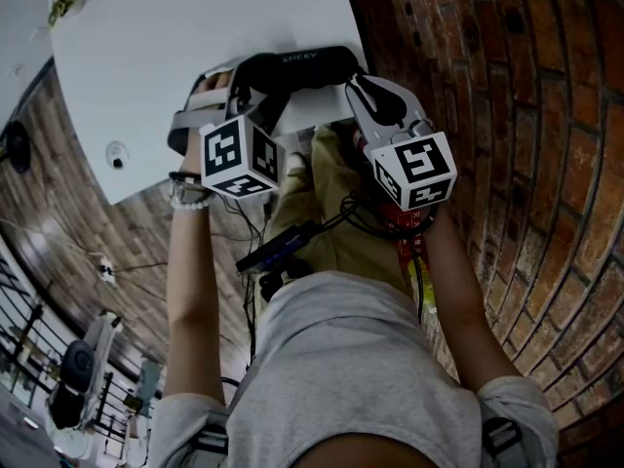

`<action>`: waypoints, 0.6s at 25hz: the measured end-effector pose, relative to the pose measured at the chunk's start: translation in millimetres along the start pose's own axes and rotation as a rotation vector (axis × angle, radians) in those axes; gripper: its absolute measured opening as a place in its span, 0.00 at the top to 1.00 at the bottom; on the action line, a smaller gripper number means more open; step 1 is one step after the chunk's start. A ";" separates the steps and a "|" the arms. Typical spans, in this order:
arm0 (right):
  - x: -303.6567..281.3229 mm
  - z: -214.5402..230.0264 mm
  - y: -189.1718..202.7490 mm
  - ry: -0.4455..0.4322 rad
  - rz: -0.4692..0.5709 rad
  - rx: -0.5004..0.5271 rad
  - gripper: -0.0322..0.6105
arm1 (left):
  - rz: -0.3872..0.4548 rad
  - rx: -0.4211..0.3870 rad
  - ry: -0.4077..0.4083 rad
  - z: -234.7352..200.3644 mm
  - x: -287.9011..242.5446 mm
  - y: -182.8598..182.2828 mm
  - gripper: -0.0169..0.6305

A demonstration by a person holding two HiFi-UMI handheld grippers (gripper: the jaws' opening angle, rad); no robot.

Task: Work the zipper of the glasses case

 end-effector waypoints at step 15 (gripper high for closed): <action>-3.5 -3.9 -5.0 -0.034 0.007 -0.064 0.92 | -0.011 0.009 -0.002 -1.4 0.6 0.5 0.55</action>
Point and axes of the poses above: the fingertips, and each gripper's own axes: x backward along the fingers, z to its right, y out of its underside, the point moved 3 cm from there along x, backward along the fingers, and after that the axes turned 12 degrees about y, right-handed, at the moved point
